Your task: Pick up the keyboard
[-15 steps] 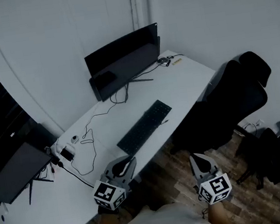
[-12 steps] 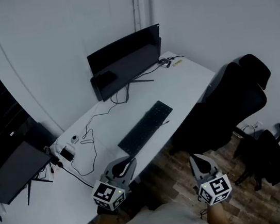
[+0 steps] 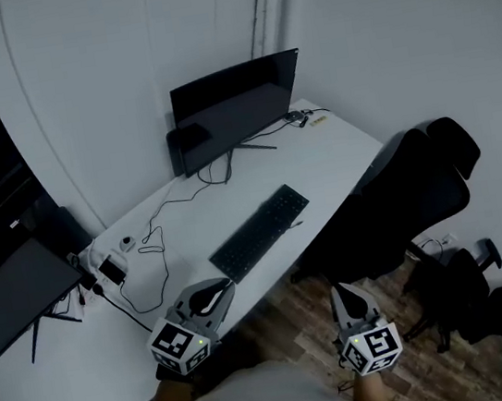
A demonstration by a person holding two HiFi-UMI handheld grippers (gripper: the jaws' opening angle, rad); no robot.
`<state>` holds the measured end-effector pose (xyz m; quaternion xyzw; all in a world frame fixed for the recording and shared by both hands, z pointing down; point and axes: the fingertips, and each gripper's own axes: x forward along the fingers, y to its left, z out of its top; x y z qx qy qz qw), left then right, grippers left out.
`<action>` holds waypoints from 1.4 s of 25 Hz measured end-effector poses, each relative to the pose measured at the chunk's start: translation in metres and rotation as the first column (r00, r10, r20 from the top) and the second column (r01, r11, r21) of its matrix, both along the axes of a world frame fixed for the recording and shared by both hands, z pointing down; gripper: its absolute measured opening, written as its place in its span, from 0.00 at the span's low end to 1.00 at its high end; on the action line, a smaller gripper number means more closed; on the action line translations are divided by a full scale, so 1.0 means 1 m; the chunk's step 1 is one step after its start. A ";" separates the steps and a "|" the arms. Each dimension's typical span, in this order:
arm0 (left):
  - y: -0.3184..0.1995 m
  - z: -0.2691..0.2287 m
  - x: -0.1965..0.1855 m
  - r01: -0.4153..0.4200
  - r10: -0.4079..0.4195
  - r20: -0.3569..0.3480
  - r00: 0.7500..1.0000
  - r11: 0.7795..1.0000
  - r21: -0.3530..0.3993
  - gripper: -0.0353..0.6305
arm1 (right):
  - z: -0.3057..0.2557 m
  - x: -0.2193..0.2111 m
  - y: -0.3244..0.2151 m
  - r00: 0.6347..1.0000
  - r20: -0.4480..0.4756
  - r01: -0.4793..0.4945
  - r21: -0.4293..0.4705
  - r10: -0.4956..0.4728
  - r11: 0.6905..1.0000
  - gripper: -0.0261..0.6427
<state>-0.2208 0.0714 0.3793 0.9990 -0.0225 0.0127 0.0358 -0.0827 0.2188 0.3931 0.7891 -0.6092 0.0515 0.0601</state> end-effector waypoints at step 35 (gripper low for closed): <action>0.108 0.019 0.124 -0.014 0.010 0.100 0.995 0.999 0.041 0.10 | 0.012 0.119 0.108 0.994 0.064 0.093 -0.009 -0.092 0.996 0.04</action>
